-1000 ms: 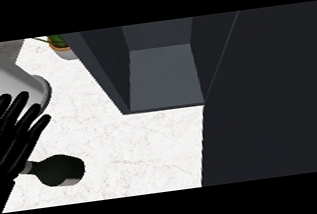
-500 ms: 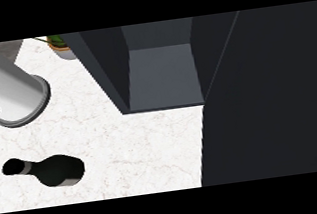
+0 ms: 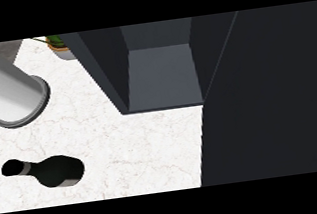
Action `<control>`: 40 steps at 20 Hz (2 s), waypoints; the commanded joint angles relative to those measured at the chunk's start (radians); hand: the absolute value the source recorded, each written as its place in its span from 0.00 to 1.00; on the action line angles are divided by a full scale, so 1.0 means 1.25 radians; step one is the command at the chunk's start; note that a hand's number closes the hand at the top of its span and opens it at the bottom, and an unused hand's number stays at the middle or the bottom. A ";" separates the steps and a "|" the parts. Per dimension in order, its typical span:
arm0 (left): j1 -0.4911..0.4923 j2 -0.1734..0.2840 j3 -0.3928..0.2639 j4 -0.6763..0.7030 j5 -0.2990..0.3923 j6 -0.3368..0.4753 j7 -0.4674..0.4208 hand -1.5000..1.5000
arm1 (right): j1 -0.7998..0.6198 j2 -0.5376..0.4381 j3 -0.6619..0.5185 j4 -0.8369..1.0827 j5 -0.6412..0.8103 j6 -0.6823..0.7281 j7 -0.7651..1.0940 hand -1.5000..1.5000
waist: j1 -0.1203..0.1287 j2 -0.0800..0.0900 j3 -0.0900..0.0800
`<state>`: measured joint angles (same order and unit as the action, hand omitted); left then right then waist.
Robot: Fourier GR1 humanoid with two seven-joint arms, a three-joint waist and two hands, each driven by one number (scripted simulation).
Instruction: Pick up the wine, place it into the cabinet and close the cabinet
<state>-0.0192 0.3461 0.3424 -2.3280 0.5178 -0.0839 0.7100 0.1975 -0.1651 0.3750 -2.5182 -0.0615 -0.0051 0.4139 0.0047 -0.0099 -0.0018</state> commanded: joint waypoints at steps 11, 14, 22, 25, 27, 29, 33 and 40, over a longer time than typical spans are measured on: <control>0.090 -0.073 0.049 0.158 0.022 -0.205 -0.163 0.00 | -0.020 -0.032 -0.021 -0.155 -0.036 -0.015 0.091 0.00 | -0.012 0.008 0.001; 0.129 -0.066 0.085 0.195 0.048 -0.267 -0.192 0.00 | -0.044 -0.025 -0.035 -0.147 -0.047 -0.024 0.098 0.00 | -0.006 0.007 0.001; 0.115 -0.046 0.111 0.340 0.023 -0.354 -0.268 0.00 | -0.020 -0.043 0.000 -0.214 -0.025 -0.041 0.138 0.00 | -0.016 0.006 0.001; 0.124 -0.070 0.089 0.344 -0.016 -0.356 -0.282 0.00 | -0.015 -0.034 0.039 -0.222 0.012 -0.055 0.136 0.00 | -0.016 0.004 0.001; 0.067 -0.088 0.050 0.382 -0.081 -0.331 -0.296 0.00 | -0.028 -0.043 0.008 -0.207 -0.024 -0.047 0.138 0.00 | -0.020 0.006 0.001; 0.114 -0.103 0.070 0.458 -0.123 -0.392 -0.394 0.00 | -0.014 -0.054 0.015 -0.221 -0.015 -0.046 0.133 0.00 | -0.022 0.005 0.000; 0.065 -0.077 0.087 0.538 -0.164 -0.385 -0.440 0.00 | -0.054 -0.046 -0.013 -0.213 -0.033 -0.066 0.162 0.00 | -0.017 0.007 0.000; 0.035 -0.097 0.068 0.711 -0.292 -0.387 -0.598 0.00 | -0.021 -0.056 0.009 -0.185 -0.020 -0.048 0.096 0.00 | -0.025 0.007 0.000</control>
<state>0.0660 0.2269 0.4308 -1.5739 0.2308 -0.5675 0.0717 0.1045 -0.2013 0.4032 -2.5246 -0.0472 -0.0779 0.4771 -0.0200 -0.0023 -0.0011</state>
